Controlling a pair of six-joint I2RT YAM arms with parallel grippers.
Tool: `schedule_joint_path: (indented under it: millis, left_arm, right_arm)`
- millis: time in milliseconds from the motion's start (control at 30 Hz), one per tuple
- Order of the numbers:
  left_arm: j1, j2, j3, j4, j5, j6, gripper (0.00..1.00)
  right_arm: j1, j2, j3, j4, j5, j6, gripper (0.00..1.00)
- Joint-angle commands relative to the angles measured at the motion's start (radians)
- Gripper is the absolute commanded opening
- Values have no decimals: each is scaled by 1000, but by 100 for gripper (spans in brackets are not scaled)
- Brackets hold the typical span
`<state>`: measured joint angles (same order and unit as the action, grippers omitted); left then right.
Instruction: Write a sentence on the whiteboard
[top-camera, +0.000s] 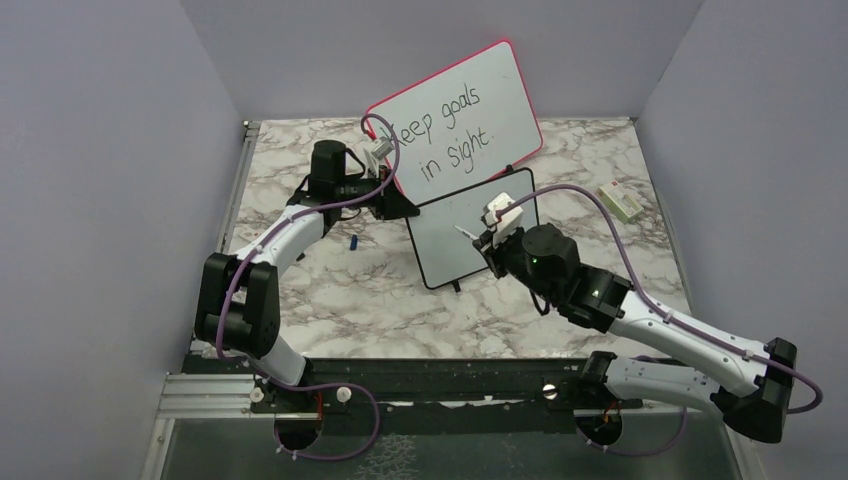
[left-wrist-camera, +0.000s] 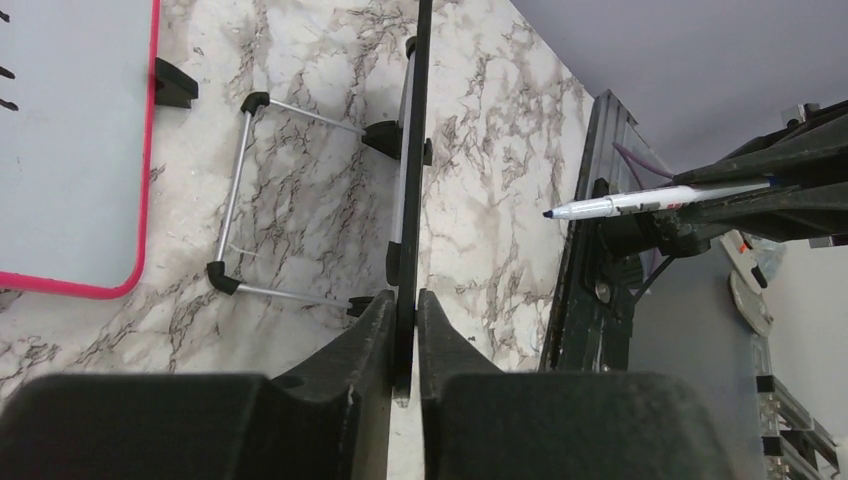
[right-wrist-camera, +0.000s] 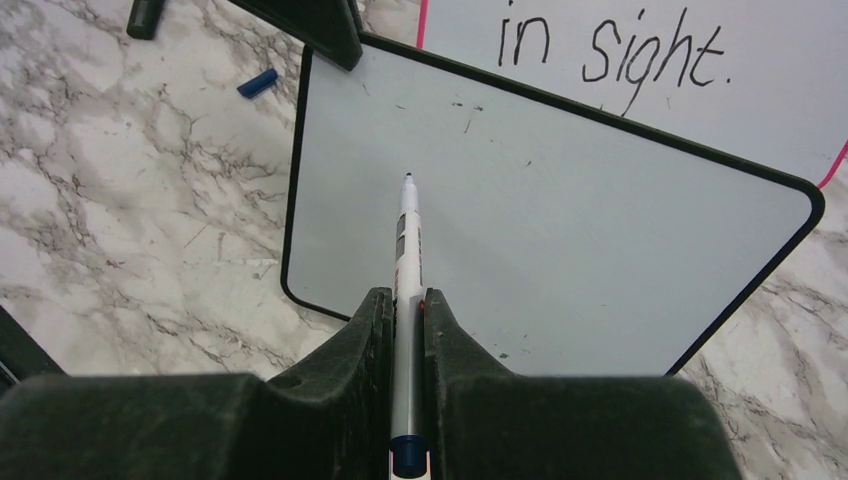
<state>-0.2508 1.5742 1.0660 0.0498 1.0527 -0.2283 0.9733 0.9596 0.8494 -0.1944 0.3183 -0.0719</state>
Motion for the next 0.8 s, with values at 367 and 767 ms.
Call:
schedule_joint_path:
  millis: [367,767]
  left_arm:
    - [-4,2,-24,12,49,82,0]
    - [-4,3,-15,-31,24,113,0]
  right_arm:
    - [72,83,-27,165,143,34,0]
    - [217,203,-32,366,377,-50,1]
